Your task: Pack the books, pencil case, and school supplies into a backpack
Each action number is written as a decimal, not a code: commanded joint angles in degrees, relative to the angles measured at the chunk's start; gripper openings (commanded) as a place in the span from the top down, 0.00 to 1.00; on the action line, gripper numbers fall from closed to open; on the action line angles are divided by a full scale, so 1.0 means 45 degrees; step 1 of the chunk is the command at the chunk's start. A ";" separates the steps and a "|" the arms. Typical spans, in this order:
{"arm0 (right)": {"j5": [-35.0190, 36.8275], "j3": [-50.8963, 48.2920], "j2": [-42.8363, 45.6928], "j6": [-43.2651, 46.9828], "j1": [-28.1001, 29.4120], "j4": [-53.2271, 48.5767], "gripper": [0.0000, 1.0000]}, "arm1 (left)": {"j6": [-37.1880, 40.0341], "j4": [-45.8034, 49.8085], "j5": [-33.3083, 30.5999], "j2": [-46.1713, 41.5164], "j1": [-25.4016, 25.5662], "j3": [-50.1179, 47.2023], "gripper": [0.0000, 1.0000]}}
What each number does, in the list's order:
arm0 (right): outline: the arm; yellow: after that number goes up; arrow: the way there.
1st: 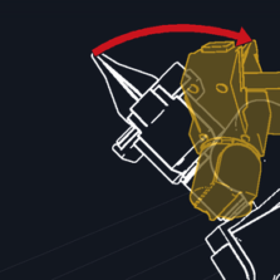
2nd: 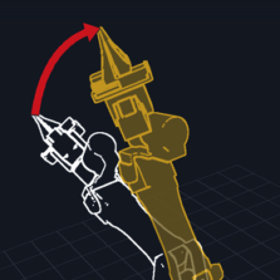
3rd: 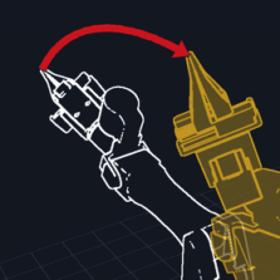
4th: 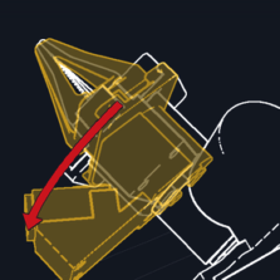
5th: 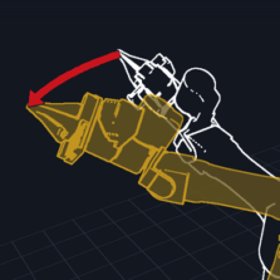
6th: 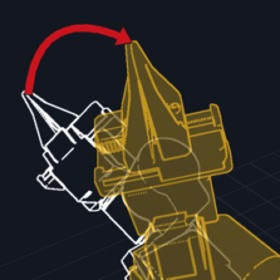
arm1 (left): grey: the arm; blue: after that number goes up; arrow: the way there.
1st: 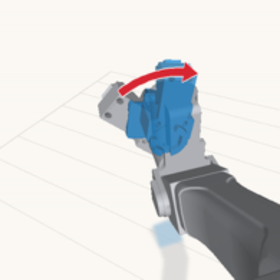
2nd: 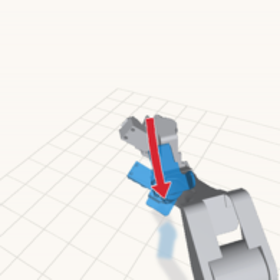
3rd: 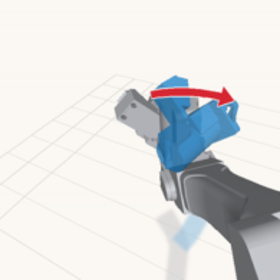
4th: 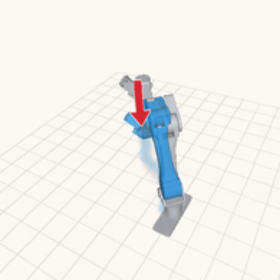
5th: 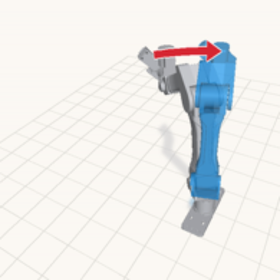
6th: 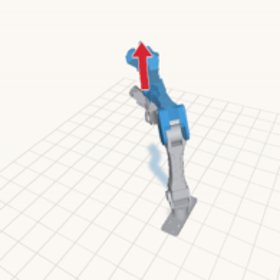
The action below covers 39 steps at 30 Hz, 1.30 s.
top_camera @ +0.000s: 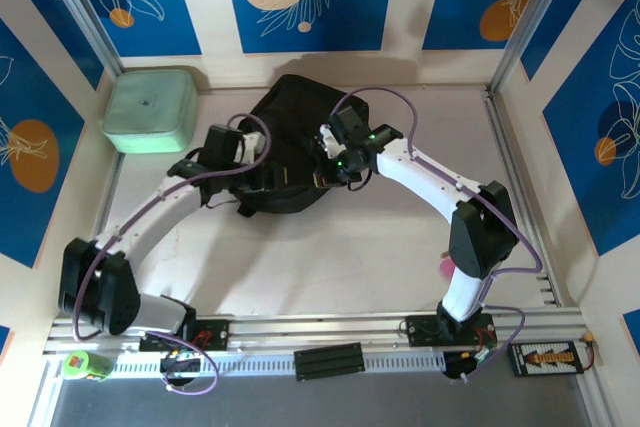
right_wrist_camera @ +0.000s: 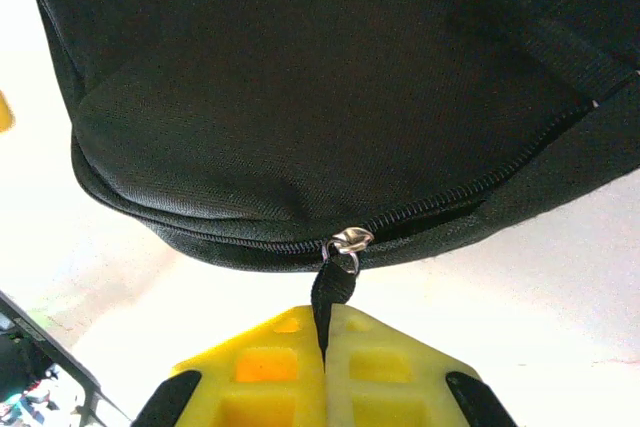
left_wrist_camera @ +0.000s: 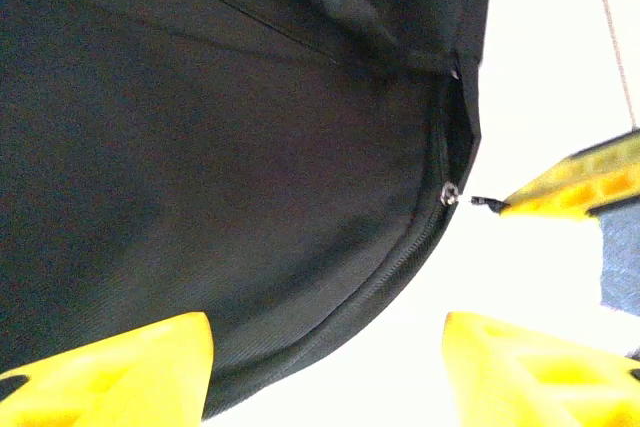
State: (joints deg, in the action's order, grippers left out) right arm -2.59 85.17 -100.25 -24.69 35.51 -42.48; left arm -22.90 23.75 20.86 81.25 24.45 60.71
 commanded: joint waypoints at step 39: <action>0.2073 -0.0032 0.0443 -0.3615 -0.1698 -0.0265 1.00 | 0.5524 -0.1997 0.3723 0.1912 0.3292 -0.0618 0.94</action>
State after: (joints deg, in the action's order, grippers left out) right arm 7.31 88.36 -103.70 -40.21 29.23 -45.65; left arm 8.36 16.88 28.95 92.27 34.79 59.51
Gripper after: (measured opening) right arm 0.063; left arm 0.062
